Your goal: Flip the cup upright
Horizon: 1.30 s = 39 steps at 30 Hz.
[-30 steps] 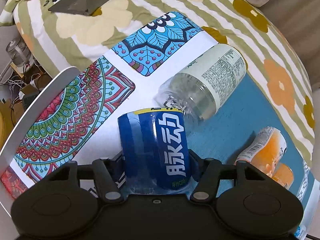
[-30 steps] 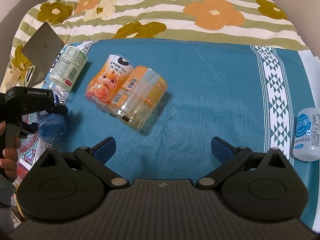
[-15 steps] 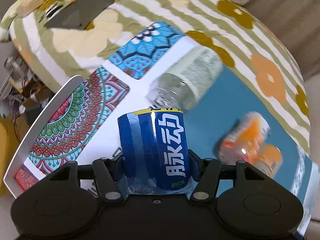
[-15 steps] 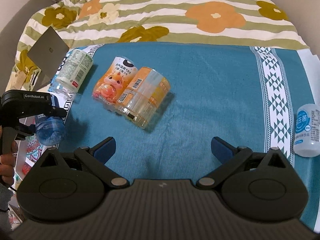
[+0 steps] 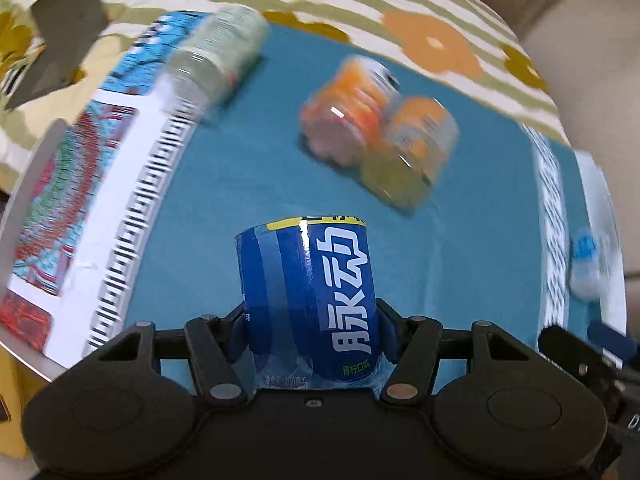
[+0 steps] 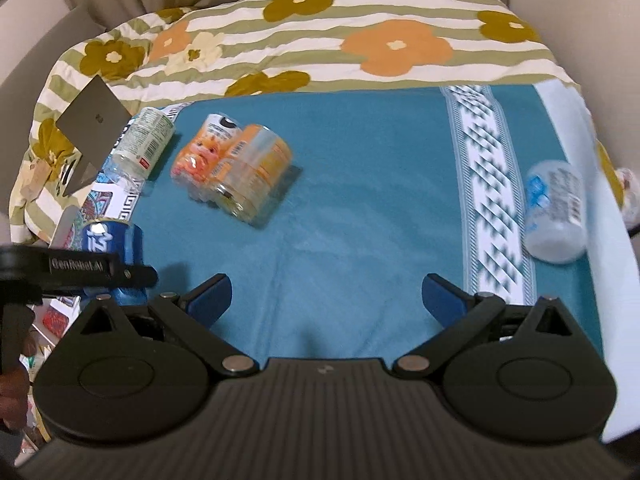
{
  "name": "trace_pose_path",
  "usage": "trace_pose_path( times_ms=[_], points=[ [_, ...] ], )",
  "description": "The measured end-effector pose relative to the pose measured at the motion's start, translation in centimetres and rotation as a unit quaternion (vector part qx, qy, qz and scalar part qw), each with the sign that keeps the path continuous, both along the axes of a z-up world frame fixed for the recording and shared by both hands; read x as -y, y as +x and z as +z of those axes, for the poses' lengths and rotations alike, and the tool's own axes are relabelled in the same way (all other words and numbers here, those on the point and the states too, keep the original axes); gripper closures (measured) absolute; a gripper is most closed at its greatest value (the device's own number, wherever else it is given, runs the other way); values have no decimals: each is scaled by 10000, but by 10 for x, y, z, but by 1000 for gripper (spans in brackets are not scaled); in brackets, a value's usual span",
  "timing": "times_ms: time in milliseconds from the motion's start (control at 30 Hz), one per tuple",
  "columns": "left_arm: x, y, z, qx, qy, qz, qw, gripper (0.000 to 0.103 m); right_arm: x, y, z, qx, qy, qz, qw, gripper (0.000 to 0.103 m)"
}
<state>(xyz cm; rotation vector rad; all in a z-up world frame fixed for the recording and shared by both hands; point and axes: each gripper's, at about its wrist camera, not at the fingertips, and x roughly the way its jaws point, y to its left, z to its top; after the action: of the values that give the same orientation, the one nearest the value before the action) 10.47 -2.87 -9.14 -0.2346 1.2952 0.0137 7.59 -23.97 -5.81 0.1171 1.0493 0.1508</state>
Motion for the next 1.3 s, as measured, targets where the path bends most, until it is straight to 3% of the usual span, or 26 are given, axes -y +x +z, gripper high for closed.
trace_pose_path(
  times_ms=[367, 733, 800, 867, 933, 1300],
  points=[
    [60, -19, -29, 73, 349, -1045, 9939, 37, 42, -42, -19, -45, -2, -336, 9994, 0],
    [69, -17, -48, -25, 411, -1322, 9904, 38, 51, -60, -29, -78, -3, -424, 9991, 0],
    [69, -16, -49, -32, 389, -1326, 9904, 36, 50, -62, -29, -79, 0, -429, 9990, 0],
    [69, -17, -47, 4, 388, -1309, 9906, 20, 51, -63, -29, -72, -12, -427, 9991, 0],
    [69, -17, -44, 96, 396, -1299, 9907, 12, 51, -64, -29, -67, -26, -426, 9991, 0],
    [68, -33, -17, 473, 446, -1173, 9910, 9, 53, -73, -20, 65, 4, -284, 9996, 0]
  ],
)
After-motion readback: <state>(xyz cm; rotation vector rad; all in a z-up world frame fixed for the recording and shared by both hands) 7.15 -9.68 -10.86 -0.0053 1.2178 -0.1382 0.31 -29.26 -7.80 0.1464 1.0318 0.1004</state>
